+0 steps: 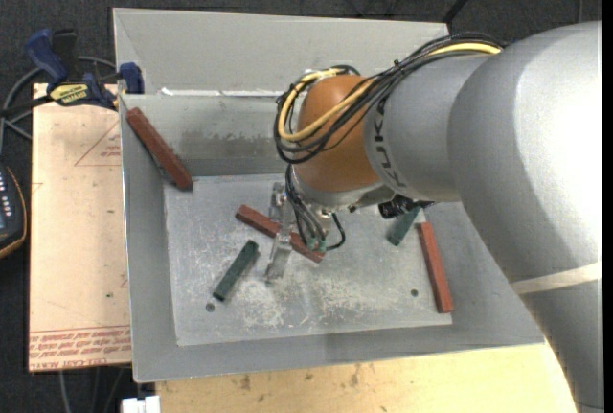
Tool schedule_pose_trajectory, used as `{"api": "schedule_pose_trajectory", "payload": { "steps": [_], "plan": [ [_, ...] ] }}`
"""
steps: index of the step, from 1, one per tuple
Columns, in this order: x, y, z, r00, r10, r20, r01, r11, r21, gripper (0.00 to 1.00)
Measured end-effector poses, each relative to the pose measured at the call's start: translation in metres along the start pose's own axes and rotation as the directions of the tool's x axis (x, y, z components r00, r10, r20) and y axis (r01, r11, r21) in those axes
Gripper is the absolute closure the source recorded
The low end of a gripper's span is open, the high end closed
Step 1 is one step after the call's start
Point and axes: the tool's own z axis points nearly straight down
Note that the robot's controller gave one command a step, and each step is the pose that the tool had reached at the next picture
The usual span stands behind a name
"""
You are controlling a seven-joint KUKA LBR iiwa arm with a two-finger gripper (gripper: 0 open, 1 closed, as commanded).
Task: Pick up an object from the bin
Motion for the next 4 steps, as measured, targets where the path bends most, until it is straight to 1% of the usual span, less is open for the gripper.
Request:
{"api": "schedule_pose_trajectory", "payload": {
  "steps": [4],
  "plan": [
    [-0.0029,0.0023,-0.0024,1.000,0.001,0.003,-0.001,1.000,-0.001,0.00]
  ]
}}
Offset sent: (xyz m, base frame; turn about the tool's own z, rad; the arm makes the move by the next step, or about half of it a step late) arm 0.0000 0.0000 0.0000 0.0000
